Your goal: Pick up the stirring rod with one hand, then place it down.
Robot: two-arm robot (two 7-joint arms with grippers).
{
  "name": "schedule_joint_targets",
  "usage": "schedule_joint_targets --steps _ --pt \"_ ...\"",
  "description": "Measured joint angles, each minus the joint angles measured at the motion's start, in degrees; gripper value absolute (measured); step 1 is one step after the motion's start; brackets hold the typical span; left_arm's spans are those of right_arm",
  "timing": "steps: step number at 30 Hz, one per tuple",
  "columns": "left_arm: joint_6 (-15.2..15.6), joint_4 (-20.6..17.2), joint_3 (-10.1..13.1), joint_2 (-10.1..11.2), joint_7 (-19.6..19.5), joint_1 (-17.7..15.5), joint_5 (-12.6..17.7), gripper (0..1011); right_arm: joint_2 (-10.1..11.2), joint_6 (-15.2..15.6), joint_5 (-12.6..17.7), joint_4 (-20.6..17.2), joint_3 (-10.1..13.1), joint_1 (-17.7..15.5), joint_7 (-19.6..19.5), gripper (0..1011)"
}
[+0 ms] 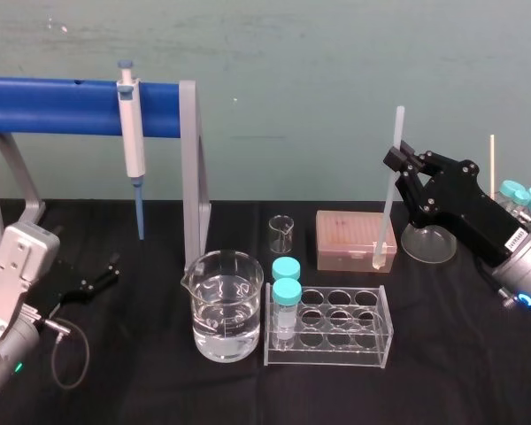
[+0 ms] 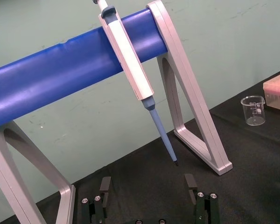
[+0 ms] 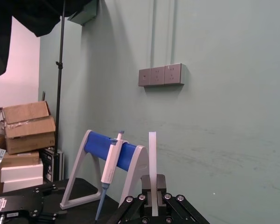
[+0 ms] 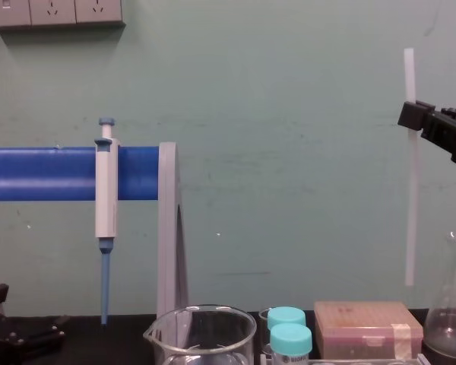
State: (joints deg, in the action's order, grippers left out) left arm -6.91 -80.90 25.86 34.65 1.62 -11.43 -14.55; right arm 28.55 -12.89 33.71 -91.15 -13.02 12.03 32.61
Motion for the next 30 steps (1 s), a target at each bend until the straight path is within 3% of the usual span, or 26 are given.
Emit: schedule_joint_targets --steps 30 --pt "0.00 0.00 0.00 0.00 0.00 0.00 0.00 1000 -0.14 0.19 -0.71 -0.03 -0.05 -0.22 -0.25 61"
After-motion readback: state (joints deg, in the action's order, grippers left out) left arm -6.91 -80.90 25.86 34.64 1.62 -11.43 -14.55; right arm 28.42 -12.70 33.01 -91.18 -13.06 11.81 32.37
